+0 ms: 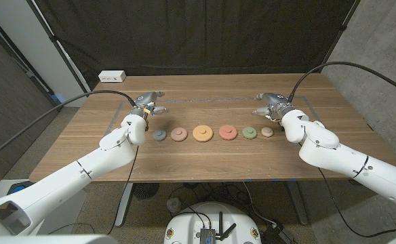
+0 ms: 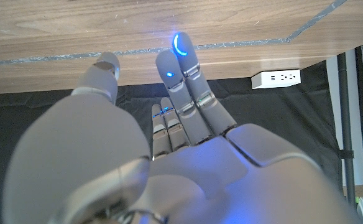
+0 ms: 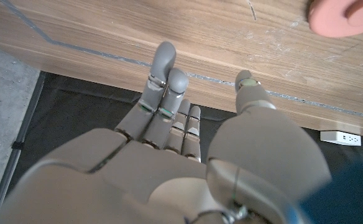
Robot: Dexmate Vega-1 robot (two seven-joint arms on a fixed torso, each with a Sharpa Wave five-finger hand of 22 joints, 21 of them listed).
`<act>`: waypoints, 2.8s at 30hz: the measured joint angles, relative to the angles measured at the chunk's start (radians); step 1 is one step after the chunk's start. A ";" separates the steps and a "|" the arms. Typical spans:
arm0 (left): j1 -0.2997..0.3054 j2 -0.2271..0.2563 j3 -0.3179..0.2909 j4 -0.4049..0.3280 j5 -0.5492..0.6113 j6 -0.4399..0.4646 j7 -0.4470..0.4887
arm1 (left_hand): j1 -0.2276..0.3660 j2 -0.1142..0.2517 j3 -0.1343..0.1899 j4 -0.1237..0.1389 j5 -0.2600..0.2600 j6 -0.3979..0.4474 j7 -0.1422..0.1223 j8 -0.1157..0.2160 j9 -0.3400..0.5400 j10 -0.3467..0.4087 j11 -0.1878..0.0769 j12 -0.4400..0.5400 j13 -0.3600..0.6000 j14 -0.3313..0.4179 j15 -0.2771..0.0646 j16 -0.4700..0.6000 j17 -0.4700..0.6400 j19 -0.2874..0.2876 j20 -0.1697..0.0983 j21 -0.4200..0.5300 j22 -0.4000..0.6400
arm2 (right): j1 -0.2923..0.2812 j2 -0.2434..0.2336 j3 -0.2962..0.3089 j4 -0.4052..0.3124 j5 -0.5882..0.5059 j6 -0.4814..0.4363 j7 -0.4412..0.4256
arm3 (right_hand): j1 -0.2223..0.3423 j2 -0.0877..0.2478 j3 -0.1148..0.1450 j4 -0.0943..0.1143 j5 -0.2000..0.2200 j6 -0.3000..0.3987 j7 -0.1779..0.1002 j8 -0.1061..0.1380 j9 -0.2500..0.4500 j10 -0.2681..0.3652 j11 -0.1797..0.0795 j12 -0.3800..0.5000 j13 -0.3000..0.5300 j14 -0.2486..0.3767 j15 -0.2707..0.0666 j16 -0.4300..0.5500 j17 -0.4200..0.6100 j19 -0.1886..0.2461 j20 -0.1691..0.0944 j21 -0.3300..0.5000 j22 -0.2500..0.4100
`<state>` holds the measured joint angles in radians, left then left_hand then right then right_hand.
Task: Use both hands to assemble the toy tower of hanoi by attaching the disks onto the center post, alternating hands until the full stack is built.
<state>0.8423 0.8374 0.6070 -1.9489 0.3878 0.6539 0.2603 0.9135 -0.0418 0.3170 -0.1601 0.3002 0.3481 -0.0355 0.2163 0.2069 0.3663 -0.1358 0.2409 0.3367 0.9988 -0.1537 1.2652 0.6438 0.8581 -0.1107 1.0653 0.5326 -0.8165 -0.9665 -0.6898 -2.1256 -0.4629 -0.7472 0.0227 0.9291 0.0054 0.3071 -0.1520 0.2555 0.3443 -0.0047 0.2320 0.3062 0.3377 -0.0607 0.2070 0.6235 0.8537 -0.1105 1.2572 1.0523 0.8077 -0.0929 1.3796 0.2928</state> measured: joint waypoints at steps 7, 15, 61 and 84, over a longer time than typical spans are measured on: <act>-0.005 0.007 -0.006 -0.009 -0.006 0.003 -0.002 | 0.000 0.000 0.000 0.000 0.000 0.000 0.000 0.000 0.000 0.000 0.000 0.000 0.000 0.000 0.000 0.004 -0.005 0.000 0.000 0.004 -0.005 | -0.032 -0.019 0.009 -0.057 -0.022 -0.032 0.005 | -0.006 -0.006 -0.008 -0.001 0.000 -0.007 0.000 0.000 0.000 -0.009 0.002 -0.004 0.000 -0.002 0.002 0.000 -0.007 -0.004 -0.003 0.007 -0.005; 0.010 0.018 -0.022 -0.033 -0.016 0.011 -0.002 | 0.000 0.000 -0.007 0.001 0.000 0.000 0.000 0.000 0.000 0.000 0.000 0.000 0.000 0.000 0.000 0.004 -0.009 0.000 0.000 0.008 -0.009 | -0.056 -0.027 0.002 -0.097 -0.055 -0.058 0.012 | -0.007 -0.007 -0.014 0.000 0.000 -0.022 0.000 -0.008 0.000 -0.018 0.003 -0.008 -0.002 -0.012 0.005 0.000 -0.015 -0.013 -0.002 0.011 -0.013; 0.020 -0.002 -0.030 -0.037 -0.019 -0.027 0.050 | -0.005 0.005 -0.021 0.007 0.000 0.011 0.011 0.000 0.000 0.016 0.005 -0.005 0.009 0.000 0.000 0.026 -0.020 0.000 0.000 0.035 -0.032 | -0.143 -0.074 0.001 -0.163 -0.125 -0.079 0.092 | -0.026 -0.026 -0.051 0.004 0.000 -0.070 0.023 -0.010 0.012 -0.052 0.019 -0.011 -0.009 -0.070 0.027 -0.012 -0.099 -0.059 0.009 0.042 -0.060; 0.046 0.002 -0.054 -0.039 -0.042 -0.043 0.067 | 0.000 0.011 -0.023 0.004 0.000 0.022 0.010 0.000 0.000 0.027 0.005 -0.005 0.009 0.000 0.000 0.034 -0.026 0.000 0.000 0.048 -0.046 | -0.092 -0.026 -0.057 -0.175 -0.216 -0.085 0.193 | -0.026 -0.026 -0.065 0.004 0.000 -0.093 0.018 -0.014 0.005 -0.064 0.007 -0.011 -0.021 -0.080 0.027 -0.003 -0.122 -0.068 0.018 0.057 -0.079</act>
<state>0.8885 0.8394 0.5526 -1.9879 0.3461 0.6109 0.3274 0.9137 -0.0312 0.2938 -0.1559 0.3002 0.3697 -0.0250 0.2165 0.2068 0.3930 -0.1307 0.2360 0.3460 0.9986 -0.1537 1.2992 0.6180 0.8580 -0.1107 1.1135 0.4864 -0.9084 -0.9924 -0.7464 -2.3009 -0.6785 -0.8319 0.2154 0.9029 -0.0209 0.2425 -0.1476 0.2554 0.2513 0.0128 0.2176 0.3107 0.2732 -0.0539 0.1963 0.6020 0.7735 -0.0839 1.2542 0.9303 0.7398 -0.0748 1.4366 0.2135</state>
